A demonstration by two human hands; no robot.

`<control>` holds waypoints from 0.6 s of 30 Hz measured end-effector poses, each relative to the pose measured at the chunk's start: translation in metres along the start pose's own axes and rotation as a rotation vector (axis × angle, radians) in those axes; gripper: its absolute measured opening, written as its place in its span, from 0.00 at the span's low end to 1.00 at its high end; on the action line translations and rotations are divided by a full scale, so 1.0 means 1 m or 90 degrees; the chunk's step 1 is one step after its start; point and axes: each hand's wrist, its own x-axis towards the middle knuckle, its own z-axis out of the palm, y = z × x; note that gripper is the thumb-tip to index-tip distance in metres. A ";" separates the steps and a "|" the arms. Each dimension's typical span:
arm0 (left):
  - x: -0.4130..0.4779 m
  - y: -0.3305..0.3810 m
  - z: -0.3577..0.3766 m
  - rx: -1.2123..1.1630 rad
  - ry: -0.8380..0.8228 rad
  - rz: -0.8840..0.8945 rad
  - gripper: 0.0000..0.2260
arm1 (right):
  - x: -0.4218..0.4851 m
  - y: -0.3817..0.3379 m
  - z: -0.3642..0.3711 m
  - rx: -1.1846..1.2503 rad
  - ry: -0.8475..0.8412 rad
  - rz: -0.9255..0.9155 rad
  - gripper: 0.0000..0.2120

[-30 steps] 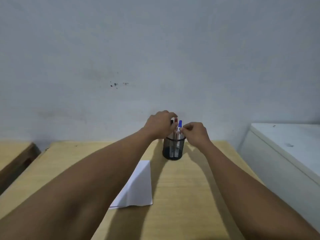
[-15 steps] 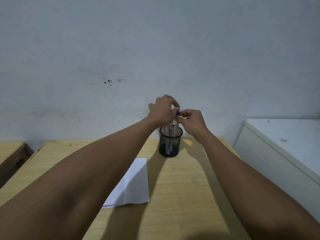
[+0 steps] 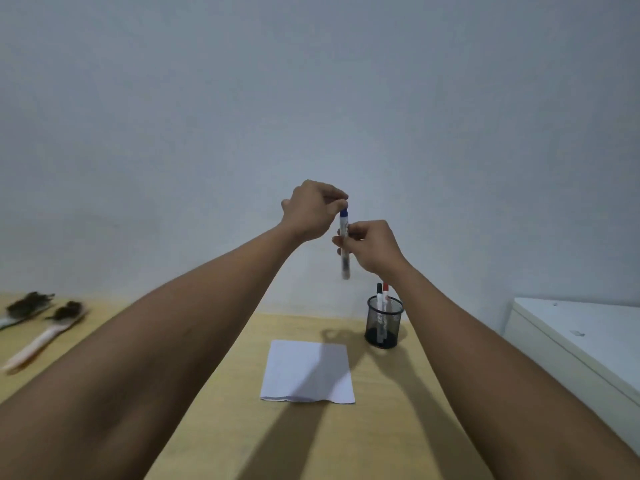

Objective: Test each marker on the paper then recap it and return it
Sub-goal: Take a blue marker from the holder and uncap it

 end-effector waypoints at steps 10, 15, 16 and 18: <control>-0.031 -0.044 -0.053 0.093 0.029 -0.078 0.06 | -0.017 -0.026 0.072 -0.020 -0.044 0.022 0.18; -0.036 -0.076 -0.036 0.069 -0.016 -0.121 0.06 | -0.019 -0.003 0.093 -0.037 -0.049 0.063 0.16; -0.037 -0.083 -0.031 0.059 -0.029 -0.130 0.05 | -0.019 0.003 0.097 -0.040 -0.051 0.072 0.17; -0.038 -0.098 -0.021 0.017 -0.058 -0.139 0.04 | -0.019 0.014 0.103 -0.048 -0.051 0.087 0.18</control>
